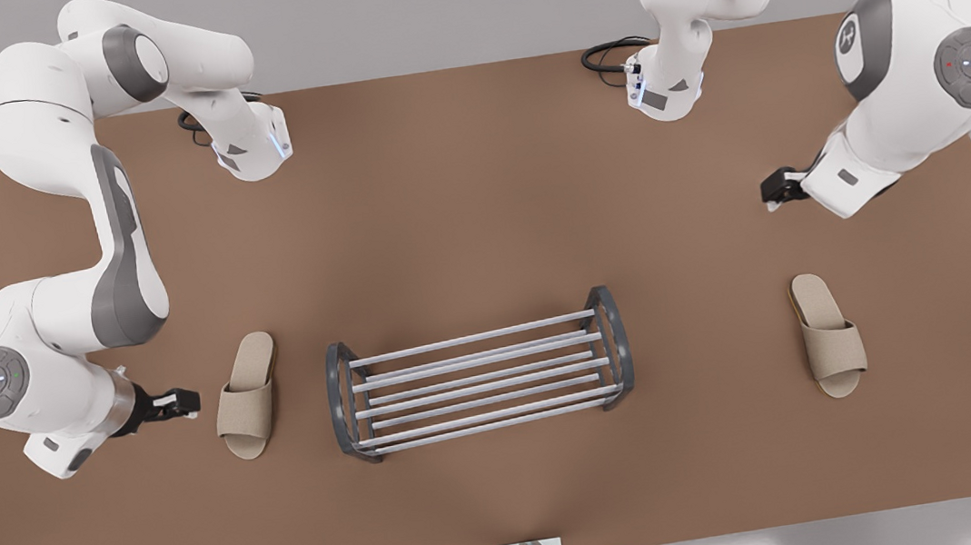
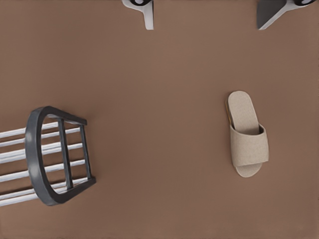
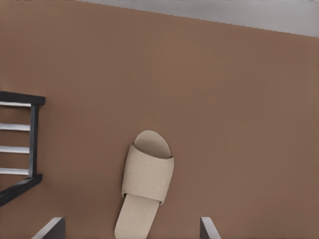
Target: Place the right shoe on the shoe rack with the right arm, and place the left shoe on the shoe rack with the left arm
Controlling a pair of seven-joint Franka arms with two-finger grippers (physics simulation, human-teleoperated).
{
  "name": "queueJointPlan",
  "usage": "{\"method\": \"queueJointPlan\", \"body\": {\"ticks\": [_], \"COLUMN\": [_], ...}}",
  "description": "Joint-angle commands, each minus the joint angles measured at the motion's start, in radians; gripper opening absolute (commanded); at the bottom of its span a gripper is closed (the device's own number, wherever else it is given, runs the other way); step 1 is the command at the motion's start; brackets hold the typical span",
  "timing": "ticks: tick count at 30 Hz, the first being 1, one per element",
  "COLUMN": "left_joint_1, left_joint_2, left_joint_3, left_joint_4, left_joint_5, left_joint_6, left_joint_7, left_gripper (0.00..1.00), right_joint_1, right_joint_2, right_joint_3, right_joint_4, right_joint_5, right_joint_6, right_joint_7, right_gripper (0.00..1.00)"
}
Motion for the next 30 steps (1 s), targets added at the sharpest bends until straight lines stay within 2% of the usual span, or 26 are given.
{"method": "queueJointPlan", "body": {"ticks": [1, 3, 4, 5, 7, 8, 11, 14, 15, 16, 17, 20, 22, 23, 24, 25, 26, 30], "left_joint_1": [0.001, -0.01, -0.057, -0.143, -0.334, -0.375, -0.385, -0.379, -0.379, -0.379, -0.378, -0.378, -0.343, -0.322, -0.322, -0.322, -0.315, -0.273], "left_joint_2": [-0.003, 0.019, 0.054, 0.091, 0.112, 0.113, 0.048, 0.077, 0.103, 0.122, 0.126, 0.186, 0.201, 0.2, 0.198, 0.198, 0.198, 0.229], "left_joint_3": [0.0, 0.001, 0.001, 0.001, 0.001, 0.003, 0.006, 0.083, 0.125, 0.165, 0.201, 0.328, 0.383, 0.383, 0.395, 0.428, 0.454, 0.457], "left_joint_4": [-0.003, -0.003, -0.004, -0.021, -0.214, -0.295, -0.622, -0.809, -0.828, -0.845, -0.865, -0.886, -0.886, -0.885, -0.885, -0.885, -0.886, -0.9], "left_joint_5": [0.009, 0.013, 0.033, 0.148, 0.513, 0.611, 0.892, 1.179, 1.233, 1.296, 1.328, 1.437, 1.695, 1.848, 1.869, 1.898, 2.01, 2.159], "left_joint_6": [0.039, 0.041, 0.067, 0.081, 0.168, 0.217, 0.478, 0.795, 0.962, 1.108, 1.242, 1.634, 1.751, 1.753, 1.75, 1.745, 1.748, 1.618], "left_joint_7": [-0.017, -0.048, -0.306, -0.578, -1.072, -1.244, -1.764, -2.385, -2.546, -2.607, -2.605, -2.631, -2.807, -2.913, -2.924, -2.927, -2.979, -3.295], "left_gripper": [1.0, 1.0, 1.0, 1.0, 1.0, 1.0, 1.0, 1.0, 1.0, 1.0, 1.0, 1.0, 1.0, 1.0, 1.0, 1.0, 1.0, 1.0], "right_joint_1": [0.009, 0.005, -0.005, -0.021, -0.06, -0.11, -0.233, -0.506, -0.644, -0.853, -1.014, -1.14, -1.195, -1.25, -1.256, -1.302, -1.373, -1.368], "right_joint_2": [-0.003, -0.003, -0.001, 0.0, 0.002, 0.004, 0.017, 0.048, 0.08, 0.099, 0.2, 0.454, 0.646, 0.692, 0.692, 0.691, 0.691, 0.692], "right_joint_3": [-0.001, 0.0, 0.003, 0.002, 0.002, 0.002, -0.024, 0.037, 0.204, 0.481, 0.732, 1.059, 1.288, 1.323, 1.342, 1.375, 1.388, 1.373], "right_joint_4": [-0.001, -0.002, -0.02, -0.025, -0.04, -0.04, -0.068, -0.2, -0.212, -0.31, -0.346, -0.369, -0.474, -0.603, -0.674, -0.826, -0.979, -1.122], "right_joint_5": [-0.004, 0.01, 0.016, 0.034, 0.062, 0.111, 0.122, 0.284, 0.266, 0.16, 0.014, -0.256, -0.58, -0.691, -0.804, -0.981, -1.154, -1.613], "right_joint_6": [0.016, 0.016, 0.005, -0.007, -0.128, -0.174, -0.179, -0.127, -0.125, -0.085, -0.054, -0.059, -0.033, 0.1, 0.235, 0.396, 0.537, 0.826], "right_joint_7": [-0.022, -0.016, -0.019, -0.024, -0.031, -0.068, -0.214, -0.431, -0.471, -0.47, -0.471, -0.475, -0.525, -0.608, -0.824, -0.958, -0.964, -1.335], "right_gripper": [1.0, 1.0, 1.0, 1.0, 1.0, 1.0, 1.0, 1.0, 1.0, 1.0, 1.0, 1.0, 1.0, 1.0, 1.0, 1.0, 1.0, 1.0]}}
